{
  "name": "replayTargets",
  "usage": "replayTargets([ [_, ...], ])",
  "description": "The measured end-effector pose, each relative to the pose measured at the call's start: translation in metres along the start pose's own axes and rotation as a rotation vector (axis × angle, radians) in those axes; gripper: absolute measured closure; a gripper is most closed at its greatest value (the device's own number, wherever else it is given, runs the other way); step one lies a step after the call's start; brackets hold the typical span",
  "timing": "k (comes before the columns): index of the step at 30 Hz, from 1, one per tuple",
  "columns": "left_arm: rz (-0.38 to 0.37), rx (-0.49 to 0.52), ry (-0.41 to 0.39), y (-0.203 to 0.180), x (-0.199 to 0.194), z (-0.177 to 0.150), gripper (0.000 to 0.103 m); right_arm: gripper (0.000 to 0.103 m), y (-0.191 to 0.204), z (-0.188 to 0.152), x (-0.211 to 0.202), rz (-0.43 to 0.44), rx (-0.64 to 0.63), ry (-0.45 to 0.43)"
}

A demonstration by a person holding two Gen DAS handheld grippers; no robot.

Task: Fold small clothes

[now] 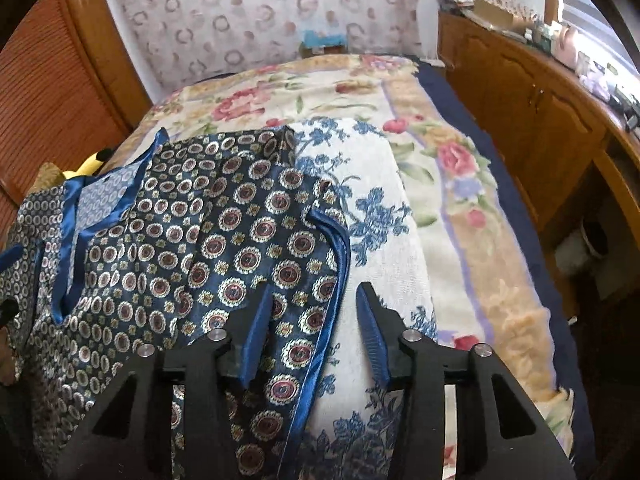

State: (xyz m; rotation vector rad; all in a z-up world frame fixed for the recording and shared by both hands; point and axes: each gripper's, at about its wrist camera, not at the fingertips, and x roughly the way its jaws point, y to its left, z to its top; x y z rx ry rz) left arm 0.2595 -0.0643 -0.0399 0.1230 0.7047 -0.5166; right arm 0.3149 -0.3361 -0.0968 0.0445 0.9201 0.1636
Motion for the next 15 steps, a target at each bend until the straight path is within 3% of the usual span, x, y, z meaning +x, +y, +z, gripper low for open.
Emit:
replayTargets([
  [3, 0.001, 0.002, 0.000, -0.001, 0.001, -0.001, 0.013, 0.093, 0.004, 0.001, 0.001, 0.013, -0.022, 0.004],
  [4, 0.001, 0.002, 0.000, 0.000, 0.001, 0.000, 0.013, 0.097, 0.006, 0.001, 0.001, 0.014, -0.032, 0.004],
  [15, 0.018, -0.002, 0.006, 0.003, 0.006, -0.002, 0.013, 0.101, 0.052, 0.018, -0.047, 0.131, -0.134, -0.143],
])
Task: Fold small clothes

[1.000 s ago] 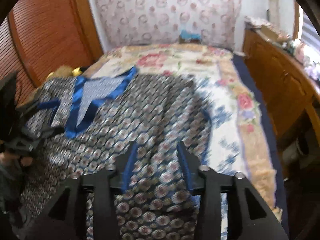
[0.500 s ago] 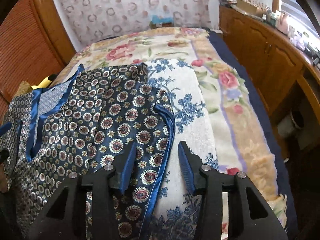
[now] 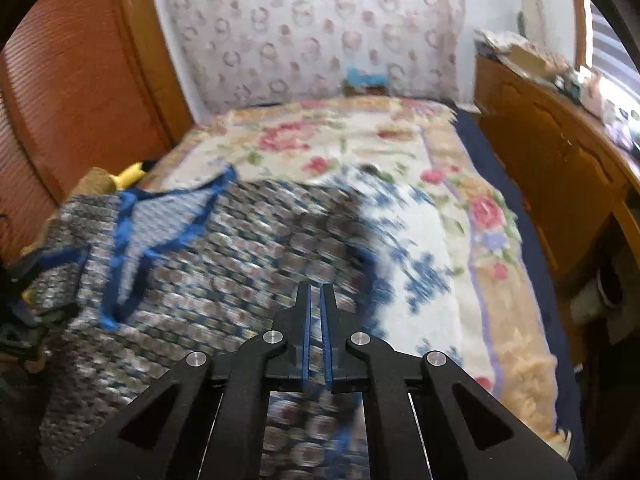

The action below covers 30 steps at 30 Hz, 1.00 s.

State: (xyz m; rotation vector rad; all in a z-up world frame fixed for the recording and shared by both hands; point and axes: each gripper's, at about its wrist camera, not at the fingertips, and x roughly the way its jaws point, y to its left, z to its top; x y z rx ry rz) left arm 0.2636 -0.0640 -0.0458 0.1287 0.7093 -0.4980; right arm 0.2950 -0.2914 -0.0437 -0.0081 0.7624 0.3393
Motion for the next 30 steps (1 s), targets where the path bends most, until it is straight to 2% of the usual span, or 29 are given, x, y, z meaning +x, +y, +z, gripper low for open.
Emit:
replayTargets([
  [5, 0.007, -0.003, -0.003, 0.002, 0.000, -0.001, 0.012, 0.101, 0.037, 0.011, -0.001, 0.070, -0.076, -0.015],
  [8, 0.009, -0.007, -0.001, 0.004, 0.000, -0.001, 0.013, 0.101, 0.047, 0.013, 0.001, 0.057, -0.113, -0.015],
  [11, 0.007, -0.013, -0.003, 0.005, 0.000, -0.001, 0.013, 0.100, 0.033, 0.013, 0.007, 0.005, -0.083, -0.006],
  [12, 0.007, -0.014, -0.004, 0.005, -0.001, -0.001, 0.013, 0.092, 0.027, 0.012, 0.010, -0.038, -0.081, -0.001],
  [13, 0.008, -0.012, -0.003, 0.005, 0.000, -0.001, 0.012, 0.076, 0.019, 0.010, 0.013, -0.079, -0.077, 0.008],
  [15, 0.007, -0.011, -0.003, 0.005, -0.001, -0.001, 0.012, 0.062, 0.001, 0.006, 0.021, -0.118, -0.047, 0.027],
  [17, 0.007, -0.007, -0.005, 0.005, -0.002, 0.000, 0.013, 0.062, -0.017, 0.002, 0.031, -0.151, -0.008, 0.058],
  [19, 0.006, -0.007, -0.005, 0.005, -0.002, 0.000, 0.013, 0.062, -0.035, -0.004, 0.040, -0.163, 0.040, 0.093],
  [22, 0.007, -0.007, -0.003, 0.004, -0.002, 0.000, 0.013, 0.062, -0.053, -0.014, 0.052, -0.122, 0.112, 0.159],
  [25, 0.007, -0.006, 0.000, 0.002, -0.001, 0.000, 0.013, 0.065, -0.054, -0.017, 0.051, -0.101, 0.116, 0.156],
  [27, 0.006, -0.005, 0.001, 0.002, -0.001, 0.000, 0.013, 0.091, -0.051, -0.017, 0.050, -0.064, 0.108, 0.160],
  [28, 0.006, -0.004, 0.001, 0.002, 0.000, 0.000, 0.013, 0.099, -0.047, -0.017, 0.050, -0.050, 0.094, 0.159],
  [30, 0.006, -0.006, 0.001, 0.002, 0.000, 0.000, 0.012, 0.101, -0.038, -0.014, 0.045, -0.045, 0.059, 0.134],
])
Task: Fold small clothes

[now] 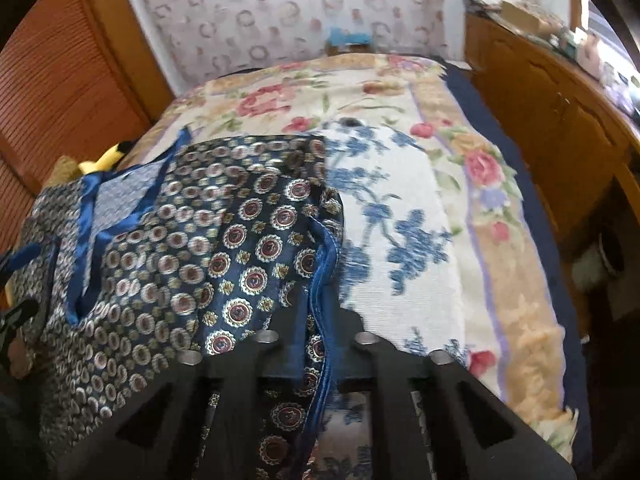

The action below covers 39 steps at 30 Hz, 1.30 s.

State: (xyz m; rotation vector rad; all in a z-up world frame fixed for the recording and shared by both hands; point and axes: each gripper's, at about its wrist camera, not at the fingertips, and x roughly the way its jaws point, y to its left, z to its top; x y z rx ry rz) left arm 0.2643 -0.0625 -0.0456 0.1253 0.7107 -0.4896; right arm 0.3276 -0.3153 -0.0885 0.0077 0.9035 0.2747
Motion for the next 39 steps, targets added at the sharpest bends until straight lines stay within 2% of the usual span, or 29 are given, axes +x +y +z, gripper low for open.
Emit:
replayTargets([
  [6, 0.002, -0.004, -0.002, 0.000, 0.001, 0.000, 0.013, 0.102, 0.039, 0.010, -0.026, 0.090, -0.078, -0.080],
  [12, 0.009, -0.007, -0.010, 0.002, -0.001, -0.001, 0.013, 0.102, 0.085, 0.017, -0.031, 0.189, -0.153, -0.082],
  [14, 0.013, -0.013, -0.015, 0.005, -0.002, 0.000, 0.013, 0.102, 0.098, 0.018, -0.027, 0.194, -0.172, -0.065],
  [15, 0.012, -0.019, -0.016, 0.007, -0.003, 0.000, 0.012, 0.099, 0.105, 0.018, -0.025, 0.186, -0.190, -0.053],
  [18, 0.012, -0.024, -0.020, 0.009, -0.004, 0.000, 0.013, 0.075, 0.111, 0.017, -0.025, 0.158, -0.207, -0.053],
  [23, 0.015, -0.022, -0.021, 0.009, -0.004, -0.001, 0.013, 0.074, 0.091, 0.010, -0.040, 0.134, -0.175, -0.067],
  [28, 0.028, -0.014, -0.023, 0.008, -0.004, -0.002, 0.013, 0.073, 0.071, -0.015, -0.041, 0.034, -0.177, -0.029],
  [33, 0.028, -0.015, -0.016, 0.009, 0.000, -0.003, 0.012, 0.059, 0.054, -0.041, -0.034, -0.035, -0.166, 0.000],
  [36, 0.027, -0.016, -0.017, 0.008, 0.001, -0.003, 0.013, 0.045, 0.046, -0.040, -0.030, -0.052, -0.156, -0.015],
  [39, 0.033, -0.017, -0.028, 0.009, 0.000, -0.002, 0.012, 0.044, 0.039, -0.030, -0.020, -0.054, -0.152, -0.023],
])
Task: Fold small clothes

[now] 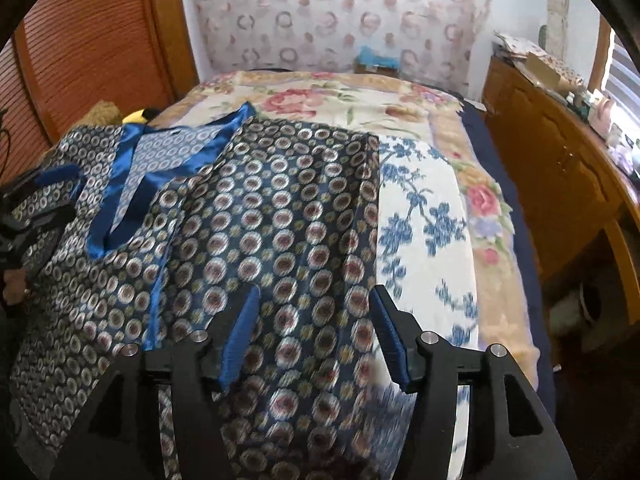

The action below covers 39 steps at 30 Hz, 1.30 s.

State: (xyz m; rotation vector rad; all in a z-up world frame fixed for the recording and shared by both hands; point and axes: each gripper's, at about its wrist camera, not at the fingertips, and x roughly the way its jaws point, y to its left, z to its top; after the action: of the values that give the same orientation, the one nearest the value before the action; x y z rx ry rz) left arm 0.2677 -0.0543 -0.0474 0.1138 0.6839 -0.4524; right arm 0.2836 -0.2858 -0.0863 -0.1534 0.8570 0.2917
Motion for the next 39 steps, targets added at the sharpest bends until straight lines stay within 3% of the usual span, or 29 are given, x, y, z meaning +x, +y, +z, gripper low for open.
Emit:
replayTargets([
  [7, 0.105, -0.075, 0.001, 0.038, -0.016, 0.005, 0.013, 0.043, -0.021, 0.036, 0.033, -0.017, -0.003, 0.001],
  [16, 0.362, -0.144, 0.024, 0.122, -0.047, -0.016, 0.013, 0.042, -0.026, 0.048, 0.064, 0.014, -0.037, 0.017],
  [21, 0.353, -0.196, 0.043, 0.155, -0.057, -0.023, 0.012, 0.038, -0.025, 0.043, 0.065, 0.014, -0.047, -0.019],
  [30, 0.323, -0.237, 0.104, 0.180, -0.051, -0.033, 0.013, 0.033, -0.025, 0.043, 0.066, 0.024, -0.055, -0.013],
  [33, 0.324, -0.246, 0.145, 0.185, -0.041, -0.039, 0.026, 0.033, -0.025, 0.043, 0.066, 0.024, -0.055, -0.013],
  [39, 0.304, -0.339, 0.072, 0.205, -0.057, -0.040, 0.030, 0.032, -0.025, 0.043, 0.066, 0.023, -0.054, -0.014],
])
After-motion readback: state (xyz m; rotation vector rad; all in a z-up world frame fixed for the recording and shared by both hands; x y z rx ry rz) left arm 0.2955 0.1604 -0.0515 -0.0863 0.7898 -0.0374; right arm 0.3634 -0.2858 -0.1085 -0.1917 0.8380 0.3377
